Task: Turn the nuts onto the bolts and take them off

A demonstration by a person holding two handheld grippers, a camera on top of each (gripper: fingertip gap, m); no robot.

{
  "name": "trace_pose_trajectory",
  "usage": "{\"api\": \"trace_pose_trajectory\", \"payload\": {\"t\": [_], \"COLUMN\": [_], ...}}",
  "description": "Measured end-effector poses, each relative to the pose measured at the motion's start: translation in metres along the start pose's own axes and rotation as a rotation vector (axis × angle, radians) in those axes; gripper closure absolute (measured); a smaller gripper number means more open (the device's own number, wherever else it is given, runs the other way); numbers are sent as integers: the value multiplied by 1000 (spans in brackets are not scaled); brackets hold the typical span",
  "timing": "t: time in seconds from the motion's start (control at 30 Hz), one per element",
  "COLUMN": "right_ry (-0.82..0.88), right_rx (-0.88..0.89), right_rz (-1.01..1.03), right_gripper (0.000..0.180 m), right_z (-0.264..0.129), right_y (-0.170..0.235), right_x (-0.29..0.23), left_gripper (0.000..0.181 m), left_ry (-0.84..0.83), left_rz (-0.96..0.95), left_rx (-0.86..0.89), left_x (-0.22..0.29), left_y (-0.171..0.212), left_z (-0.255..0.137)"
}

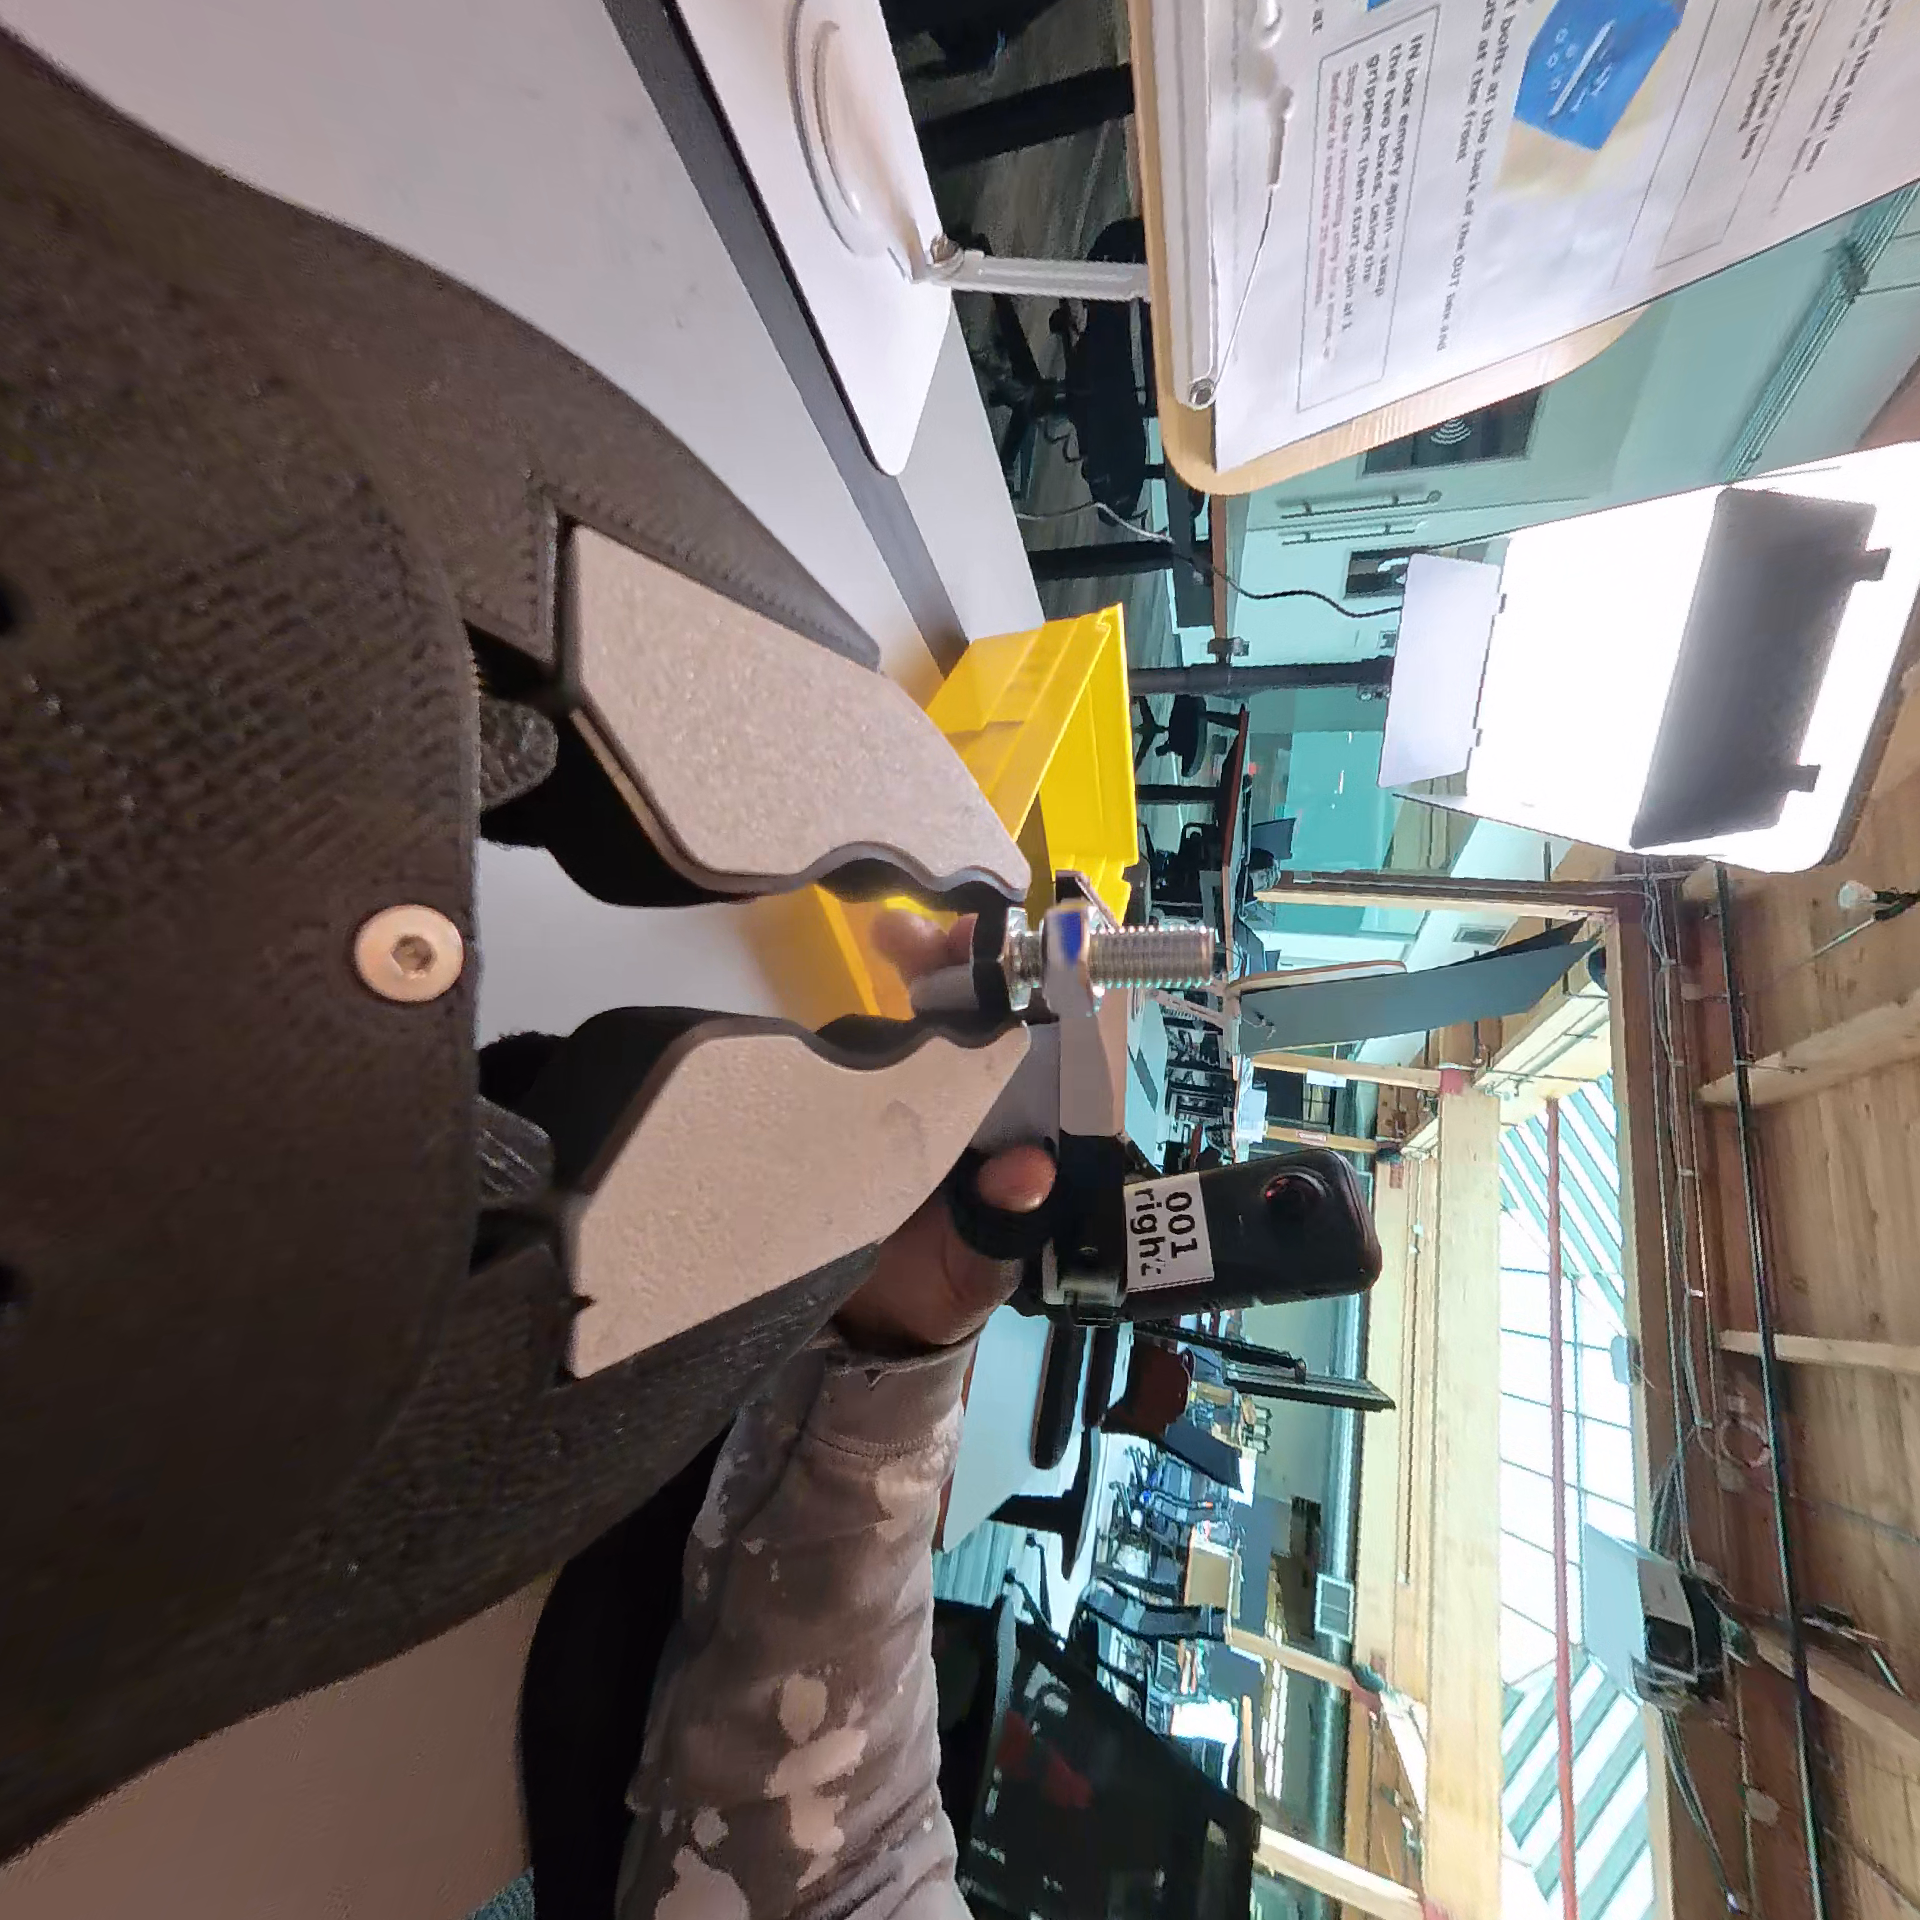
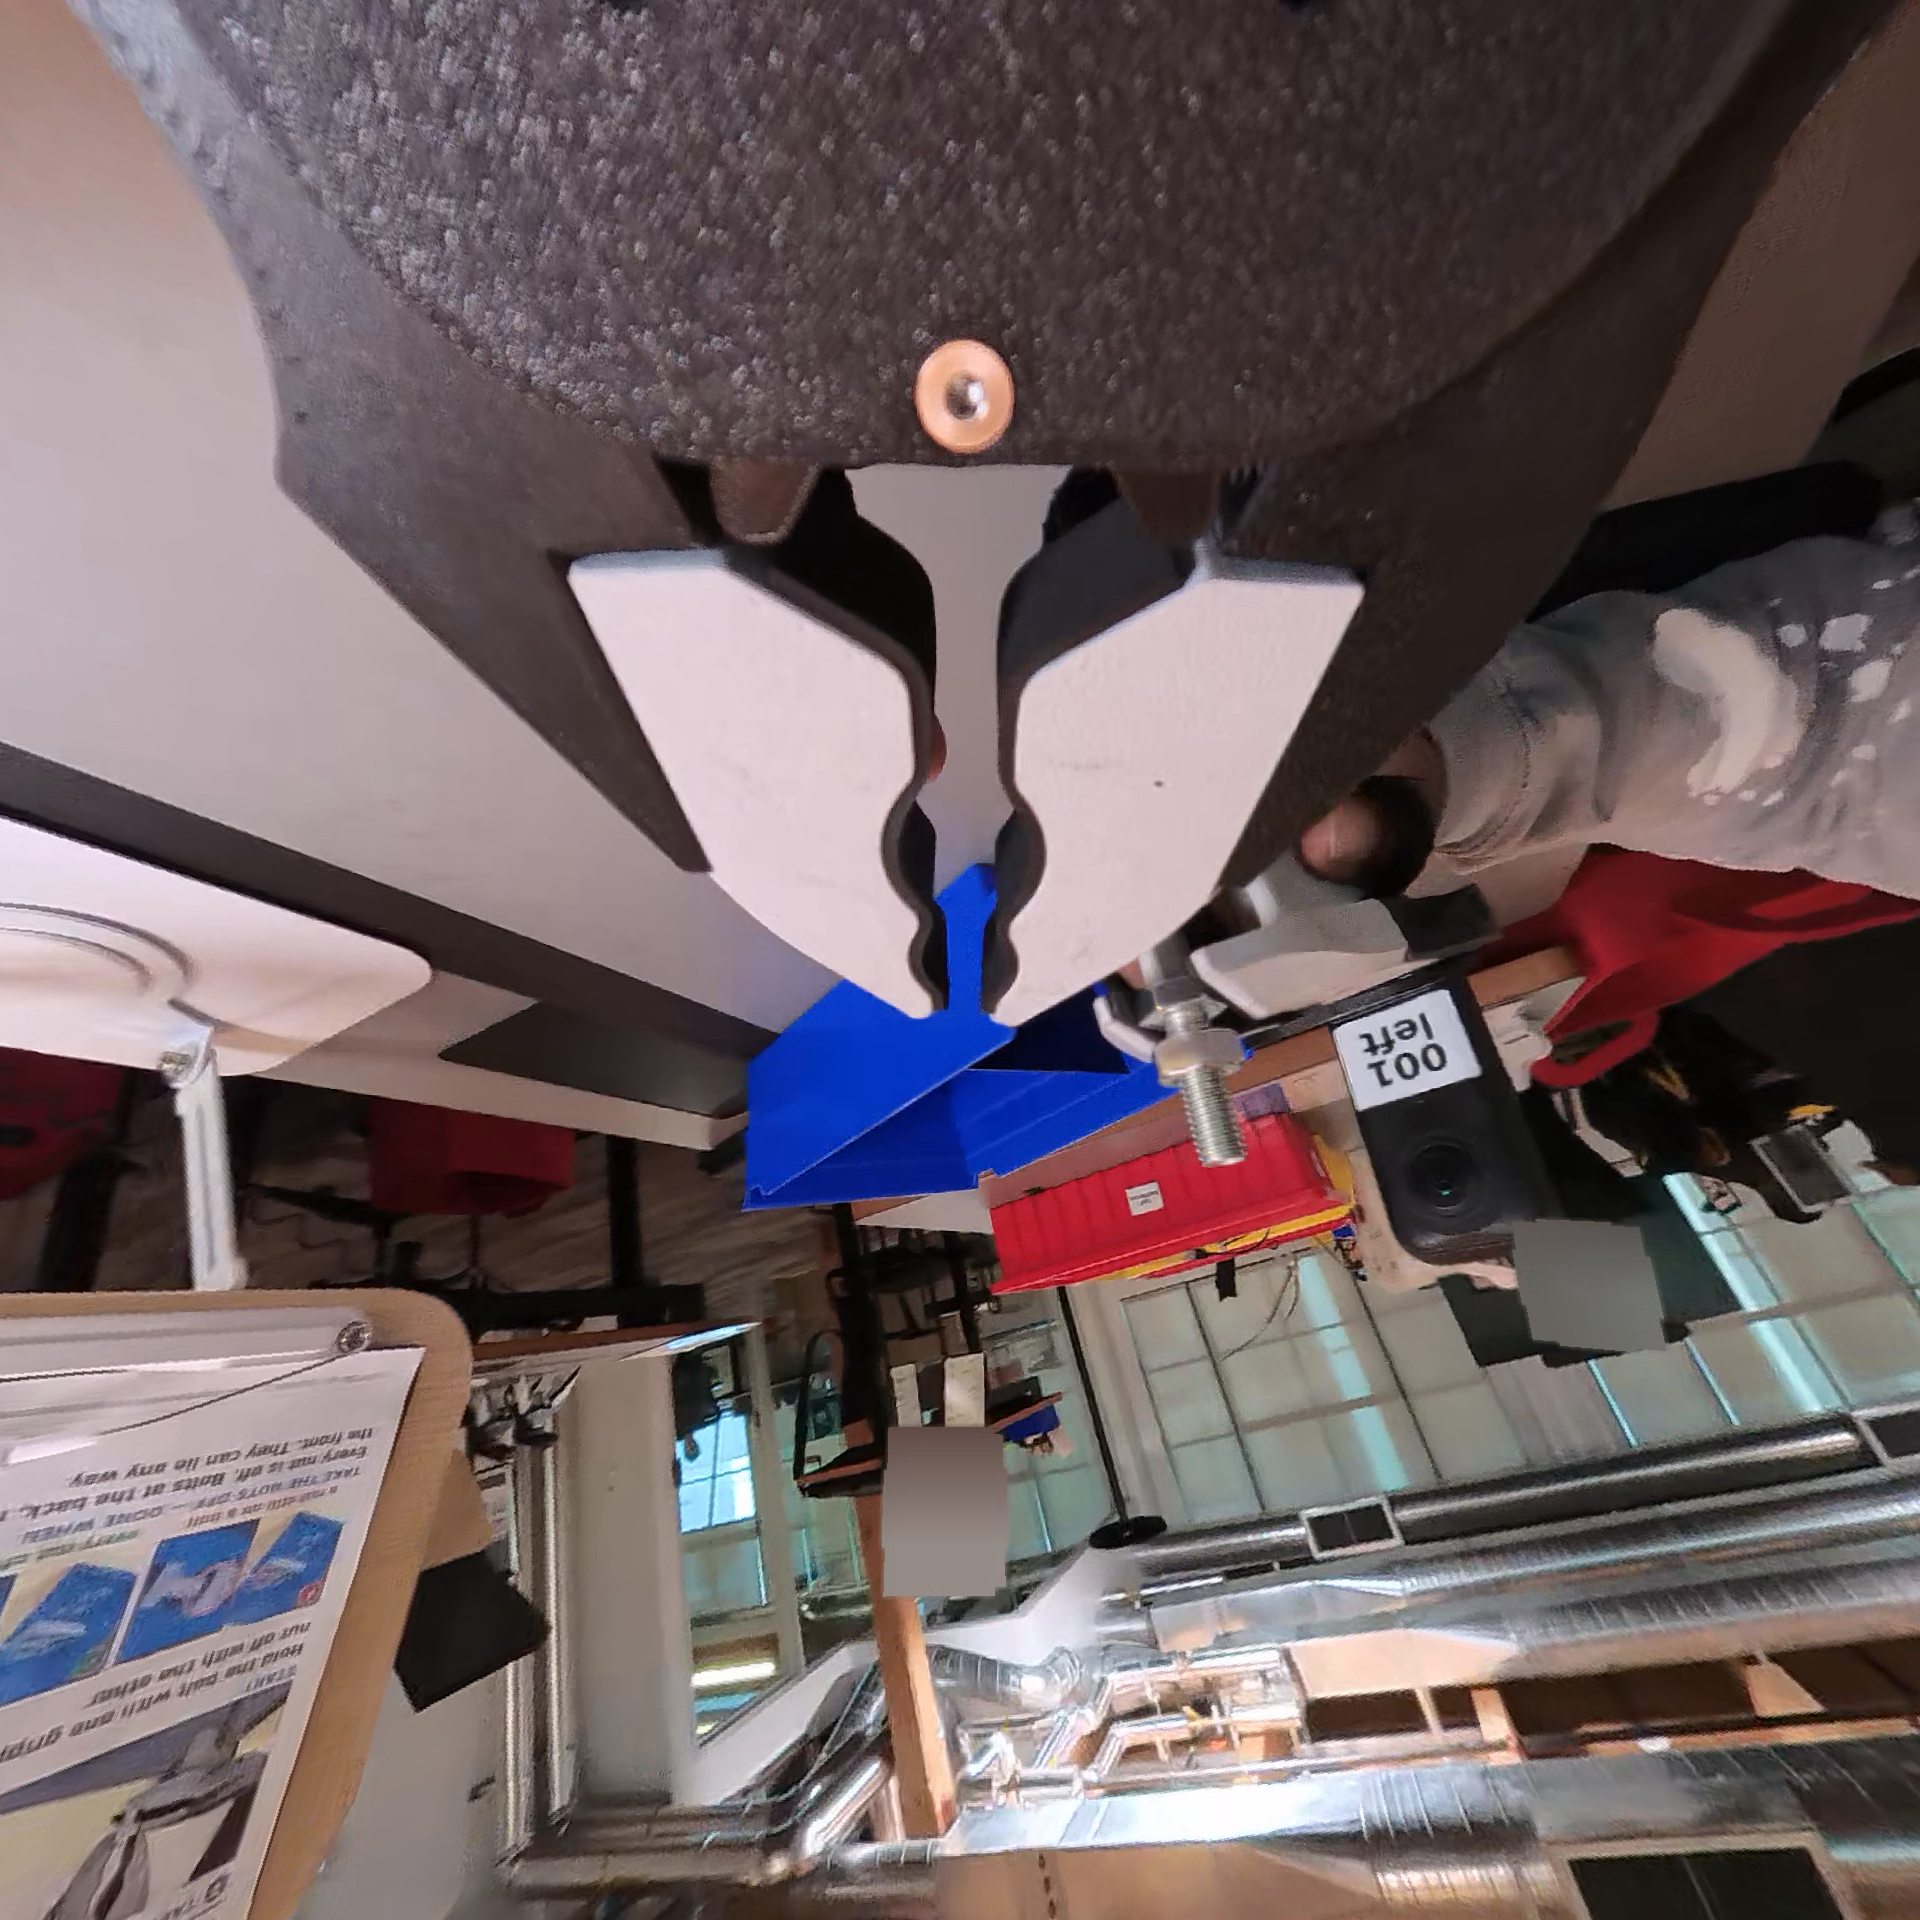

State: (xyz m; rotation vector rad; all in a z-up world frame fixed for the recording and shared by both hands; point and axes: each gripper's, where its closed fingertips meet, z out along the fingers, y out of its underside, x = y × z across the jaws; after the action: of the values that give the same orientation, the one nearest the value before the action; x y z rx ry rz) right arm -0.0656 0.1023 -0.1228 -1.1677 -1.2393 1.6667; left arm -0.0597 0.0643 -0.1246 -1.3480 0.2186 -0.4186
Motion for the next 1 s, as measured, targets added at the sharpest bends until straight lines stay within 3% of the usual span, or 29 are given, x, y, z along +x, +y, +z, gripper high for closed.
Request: {"api": "trace_pose_trajectory", "payload": {"t": [0.2,0.3,0.33,0.43,0.6,0.73,0.77,0.87,1.0], "right_ry": [-110,-91,-26,13,-86,-90,-33,7,-101], "right_rx": [-51,-45,-24,3,-28,-16,-7,-4,12], "right_rz": [-27,-28,-7,-1,-31,-18,-6,-10,-6], "right_gripper": [145,150,173,168,146,149,170,164,149], "right_z": [11,12,9,0,12,11,8,1,5], "right_y": [7,8,4,-2,4,3,1,1,-3], "right_x": [-33,-29,-16,0,-32,-30,-18,-2,-27], "left_gripper": [162,162,162,162,162,162,162,162,162], "left_ry": [-17,-18,4,-12,-12,-3,11,9,-9], "left_rz": [14,11,0,19,18,24,18,29,16], "left_rx": [-44,-40,-17,-8,-46,-49,-27,-5,-34], "left_x": [-3,-2,-1,-4,-4,0,1,3,0], "left_y": [12,10,6,0,12,10,6,-1,9], "left_z": [3,3,1,0,4,4,3,3,5]}}
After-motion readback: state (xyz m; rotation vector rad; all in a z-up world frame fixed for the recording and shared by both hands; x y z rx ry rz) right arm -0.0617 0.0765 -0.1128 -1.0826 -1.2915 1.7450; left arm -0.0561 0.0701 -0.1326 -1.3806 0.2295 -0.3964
